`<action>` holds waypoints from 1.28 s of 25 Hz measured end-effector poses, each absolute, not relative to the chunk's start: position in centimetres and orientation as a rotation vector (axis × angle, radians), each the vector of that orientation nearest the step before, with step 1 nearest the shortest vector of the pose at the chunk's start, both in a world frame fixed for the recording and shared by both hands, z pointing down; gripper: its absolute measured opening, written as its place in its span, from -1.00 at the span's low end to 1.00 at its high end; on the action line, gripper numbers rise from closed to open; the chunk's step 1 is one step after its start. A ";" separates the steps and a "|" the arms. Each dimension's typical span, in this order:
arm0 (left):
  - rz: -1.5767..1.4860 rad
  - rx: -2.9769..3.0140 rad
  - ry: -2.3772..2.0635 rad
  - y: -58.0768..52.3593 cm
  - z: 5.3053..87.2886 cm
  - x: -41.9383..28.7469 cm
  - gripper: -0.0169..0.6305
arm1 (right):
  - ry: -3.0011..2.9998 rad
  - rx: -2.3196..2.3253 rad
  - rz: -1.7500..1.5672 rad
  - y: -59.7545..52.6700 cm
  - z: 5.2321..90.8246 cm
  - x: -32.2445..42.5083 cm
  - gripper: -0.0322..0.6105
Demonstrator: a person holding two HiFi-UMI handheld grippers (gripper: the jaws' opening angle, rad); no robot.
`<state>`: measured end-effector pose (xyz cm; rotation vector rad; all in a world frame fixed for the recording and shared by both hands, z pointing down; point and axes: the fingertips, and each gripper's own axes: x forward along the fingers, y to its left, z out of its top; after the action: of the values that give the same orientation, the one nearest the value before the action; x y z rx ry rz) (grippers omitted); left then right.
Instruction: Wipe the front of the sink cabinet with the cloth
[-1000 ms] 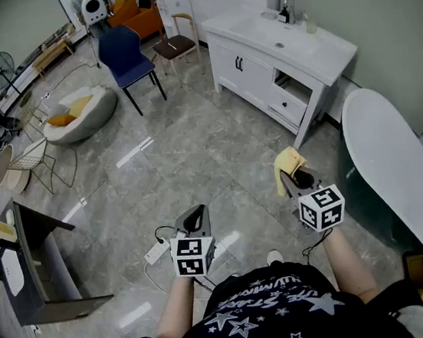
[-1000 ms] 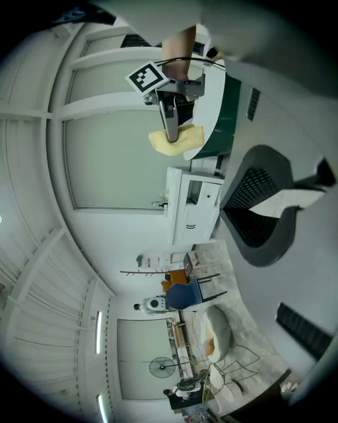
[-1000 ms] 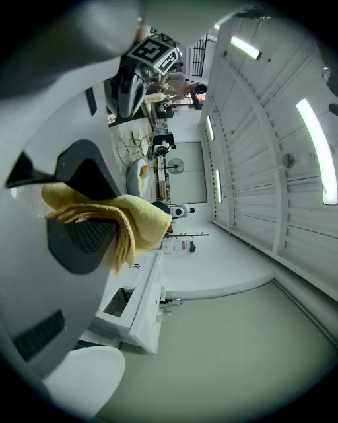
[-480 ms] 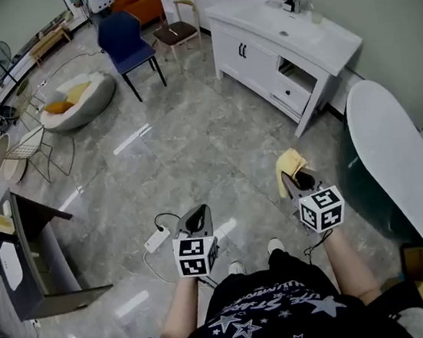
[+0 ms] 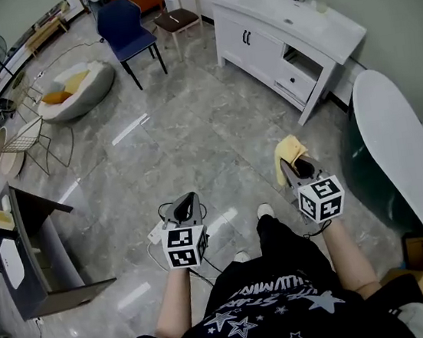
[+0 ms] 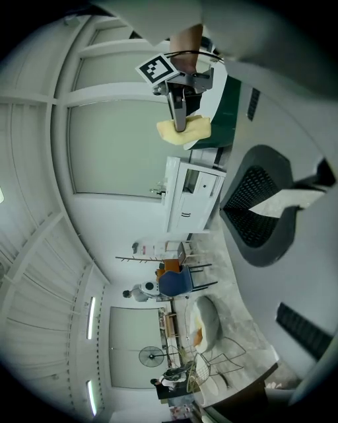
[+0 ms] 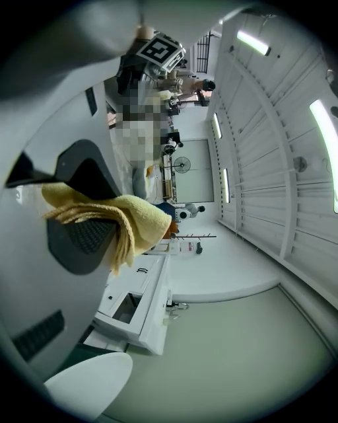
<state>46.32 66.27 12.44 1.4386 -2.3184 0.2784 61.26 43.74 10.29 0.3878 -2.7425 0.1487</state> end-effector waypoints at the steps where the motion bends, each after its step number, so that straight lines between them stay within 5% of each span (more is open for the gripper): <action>1: 0.274 1.440 -2.322 66.0 12.4 45.9 -0.90 | -2.739 0.390 0.148 43.3 10.5 60.9 -0.65; 11: 0.321 1.309 -2.299 59.8 15.6 37.4 -0.90 | -2.709 0.347 0.225 32.6 15.5 49.8 -0.64; 22: 0.319 1.257 -2.267 39.7 14.7 23.1 -0.90 | -2.632 0.258 0.320 14.7 18.4 33.1 -0.64; 32: 0.426 1.322 -2.174 27.7 14.2 17.1 -0.90 | -2.587 0.337 0.465 3.9 20.2 28.4 -0.64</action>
<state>17.13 27.66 14.25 1.3225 -2.1739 0.4264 28.43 3.91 20.18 0.3370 -2.5868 0.4649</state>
